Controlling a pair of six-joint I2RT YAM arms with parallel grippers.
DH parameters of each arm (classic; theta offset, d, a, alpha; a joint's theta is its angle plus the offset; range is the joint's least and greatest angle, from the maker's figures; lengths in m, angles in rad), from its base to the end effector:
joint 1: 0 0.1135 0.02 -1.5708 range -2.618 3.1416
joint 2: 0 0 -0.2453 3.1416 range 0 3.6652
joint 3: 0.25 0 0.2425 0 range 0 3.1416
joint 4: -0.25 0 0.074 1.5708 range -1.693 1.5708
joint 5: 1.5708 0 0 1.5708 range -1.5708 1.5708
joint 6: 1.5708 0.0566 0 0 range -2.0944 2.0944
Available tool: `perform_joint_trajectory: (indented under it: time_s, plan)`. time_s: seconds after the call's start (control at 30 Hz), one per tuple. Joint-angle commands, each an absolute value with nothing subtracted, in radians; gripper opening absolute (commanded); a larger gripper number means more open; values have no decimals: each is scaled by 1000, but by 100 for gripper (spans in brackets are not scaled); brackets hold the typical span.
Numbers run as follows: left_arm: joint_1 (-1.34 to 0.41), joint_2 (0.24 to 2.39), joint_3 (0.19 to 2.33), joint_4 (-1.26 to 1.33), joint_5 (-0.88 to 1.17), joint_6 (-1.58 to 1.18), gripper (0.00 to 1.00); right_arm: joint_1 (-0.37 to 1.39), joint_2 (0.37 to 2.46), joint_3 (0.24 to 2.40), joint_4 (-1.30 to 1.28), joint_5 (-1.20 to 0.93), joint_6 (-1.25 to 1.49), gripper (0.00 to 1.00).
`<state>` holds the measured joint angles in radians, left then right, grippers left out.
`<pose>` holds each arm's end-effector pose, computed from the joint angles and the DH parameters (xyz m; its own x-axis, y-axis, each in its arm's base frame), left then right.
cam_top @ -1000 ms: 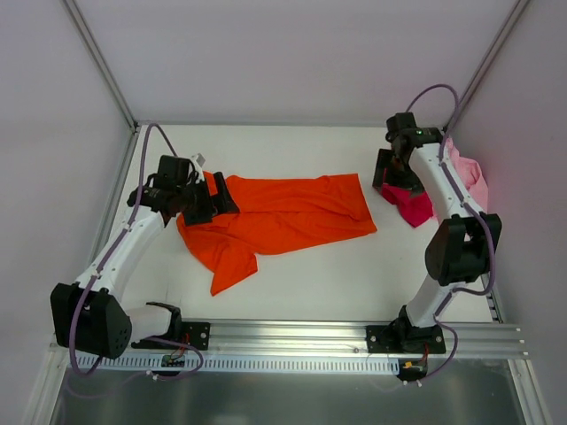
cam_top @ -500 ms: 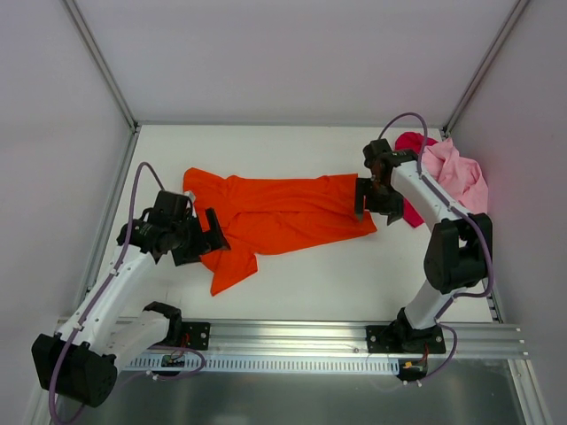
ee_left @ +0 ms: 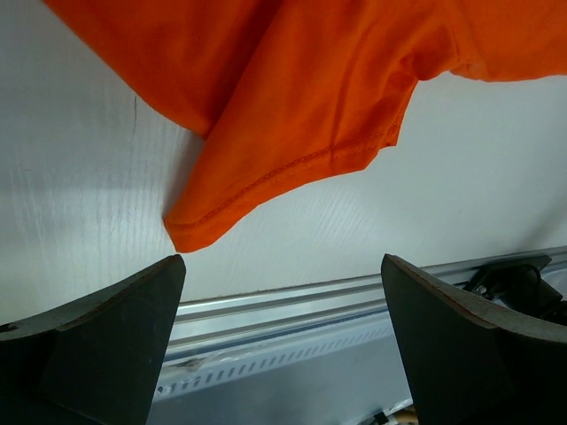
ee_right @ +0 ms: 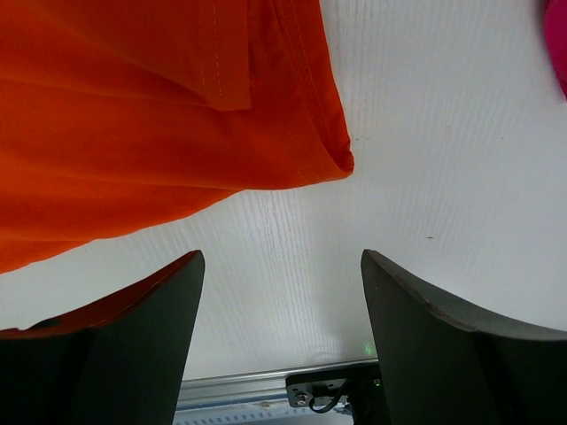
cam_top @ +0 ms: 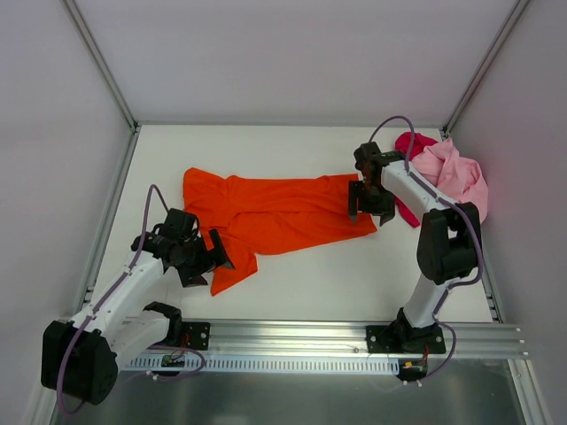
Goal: Fold and stack the t-shirts
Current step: Grap the side of the flattened tshirt closest away from the robot with both arms
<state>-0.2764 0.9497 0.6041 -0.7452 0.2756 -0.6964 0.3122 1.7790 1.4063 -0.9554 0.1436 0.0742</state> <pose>0.1670 -0.0634 0.1759 -0.9006 -0.3861 -0.1994 -0.2532 0.8392 -0.4814 0.3286 0.0975 0.1976 -0.9413 -0.2267 -0.2500 -0.2020 0.9719 -0.1207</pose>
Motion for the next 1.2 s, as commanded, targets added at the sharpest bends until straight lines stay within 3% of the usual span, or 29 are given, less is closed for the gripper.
perform_joint_trajectory:
  time_s: [0.0,0.53,0.7,1.17]
  plan:
    - [-293,972,592,-672,305,-724,95,318,1790,1439,-939,155,83,76]
    - [-322,1123,532,-627,226,-758,93,318,1810,1491,-950,186,67,75]
    - [-324,1158,522,-586,239,-758,81,318,1809,1497,-953,193,69,76]
    - [-322,1164,518,-598,210,-756,77,281,1973,1494,-881,189,115,73]
